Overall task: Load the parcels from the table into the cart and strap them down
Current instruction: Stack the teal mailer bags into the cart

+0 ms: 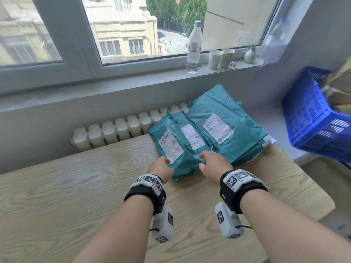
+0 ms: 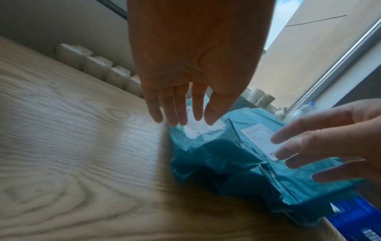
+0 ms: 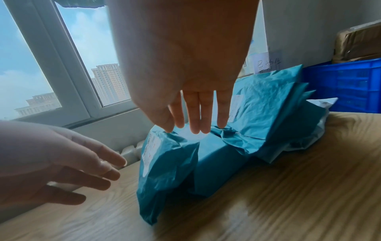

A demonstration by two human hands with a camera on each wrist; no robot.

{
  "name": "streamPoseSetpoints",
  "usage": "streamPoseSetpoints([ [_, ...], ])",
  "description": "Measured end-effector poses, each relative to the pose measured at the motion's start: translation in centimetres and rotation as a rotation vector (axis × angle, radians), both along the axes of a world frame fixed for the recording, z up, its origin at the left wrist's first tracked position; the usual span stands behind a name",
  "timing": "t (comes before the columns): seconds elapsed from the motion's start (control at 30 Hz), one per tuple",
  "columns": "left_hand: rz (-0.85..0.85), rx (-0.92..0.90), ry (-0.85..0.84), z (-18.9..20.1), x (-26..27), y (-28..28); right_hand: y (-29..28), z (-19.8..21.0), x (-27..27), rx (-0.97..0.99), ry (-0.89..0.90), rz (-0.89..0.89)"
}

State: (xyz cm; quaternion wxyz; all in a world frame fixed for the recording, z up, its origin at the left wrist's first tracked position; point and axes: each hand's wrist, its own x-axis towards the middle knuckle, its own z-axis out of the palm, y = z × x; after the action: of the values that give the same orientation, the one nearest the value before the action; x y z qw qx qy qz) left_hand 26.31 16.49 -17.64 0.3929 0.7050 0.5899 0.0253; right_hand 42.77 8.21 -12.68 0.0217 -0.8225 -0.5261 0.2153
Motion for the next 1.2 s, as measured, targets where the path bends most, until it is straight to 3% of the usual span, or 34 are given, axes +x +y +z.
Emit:
streamPoseSetpoints([
  [0.3,0.15,-0.09,-0.063,-1.2,2.1,3.8,6.8,-1.3,2.5,0.02,0.153,0.001],
  [0.4,0.213,-0.119,-0.054,-1.9,2.4,4.8,8.3,-2.5,3.0,0.023,0.244,-0.022],
  [0.63,0.393,-0.291,-0.204,-4.0,3.5,6.1,10.6,-5.4,2.9,0.074,0.512,-0.126],
  [0.83,0.508,-0.395,-0.314,-5.0,4.2,6.9,12.2,-6.7,2.5,0.085,0.515,-0.135],
  [1.0,0.583,-0.438,-0.388,-9.1,3.9,8.2,12.7,-7.1,2.9,0.061,0.549,-0.137],
  [1.2,0.589,-0.49,-0.368,-7.7,3.6,7.4,12.3,-7.5,2.0,-0.028,0.529,-0.012],
])
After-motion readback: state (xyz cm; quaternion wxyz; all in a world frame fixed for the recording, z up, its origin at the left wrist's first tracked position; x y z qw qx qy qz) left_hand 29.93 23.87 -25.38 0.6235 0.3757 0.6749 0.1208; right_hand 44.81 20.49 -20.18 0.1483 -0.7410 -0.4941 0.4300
